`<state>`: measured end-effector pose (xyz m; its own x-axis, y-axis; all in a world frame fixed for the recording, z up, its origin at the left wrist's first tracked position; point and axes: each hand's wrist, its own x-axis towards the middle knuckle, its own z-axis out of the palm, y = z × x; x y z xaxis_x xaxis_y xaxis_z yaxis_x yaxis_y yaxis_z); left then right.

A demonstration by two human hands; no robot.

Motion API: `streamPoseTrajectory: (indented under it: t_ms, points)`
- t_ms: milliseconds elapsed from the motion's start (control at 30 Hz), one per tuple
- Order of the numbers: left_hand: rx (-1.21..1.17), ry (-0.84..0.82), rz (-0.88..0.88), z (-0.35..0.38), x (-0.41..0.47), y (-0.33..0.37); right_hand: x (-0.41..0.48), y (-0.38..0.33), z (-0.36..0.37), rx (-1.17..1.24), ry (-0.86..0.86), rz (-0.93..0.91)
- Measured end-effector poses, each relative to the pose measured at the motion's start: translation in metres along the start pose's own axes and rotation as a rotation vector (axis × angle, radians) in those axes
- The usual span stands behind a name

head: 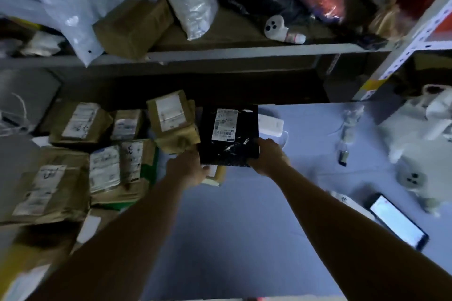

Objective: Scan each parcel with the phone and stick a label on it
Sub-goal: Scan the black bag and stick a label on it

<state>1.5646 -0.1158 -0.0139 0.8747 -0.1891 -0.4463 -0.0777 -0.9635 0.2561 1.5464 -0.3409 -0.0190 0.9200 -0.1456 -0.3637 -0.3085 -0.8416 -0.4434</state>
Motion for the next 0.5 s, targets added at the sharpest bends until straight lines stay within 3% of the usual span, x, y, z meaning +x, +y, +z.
streamPoseTrajectory:
  t_ms: [100,333,500]
  points:
    - [-0.35,0.001,-0.141,0.009,0.022,0.013,0.032,0.016,0.016,0.161,0.04,-0.053]
    - [-0.739,0.184,-0.372,0.031,0.028,0.015,0.042,0.038,0.033,0.327,0.116,-0.091]
    - [-0.78,0.176,-0.312,0.038,0.003,0.022,0.014,0.06,0.024,0.286,0.145,-0.127]
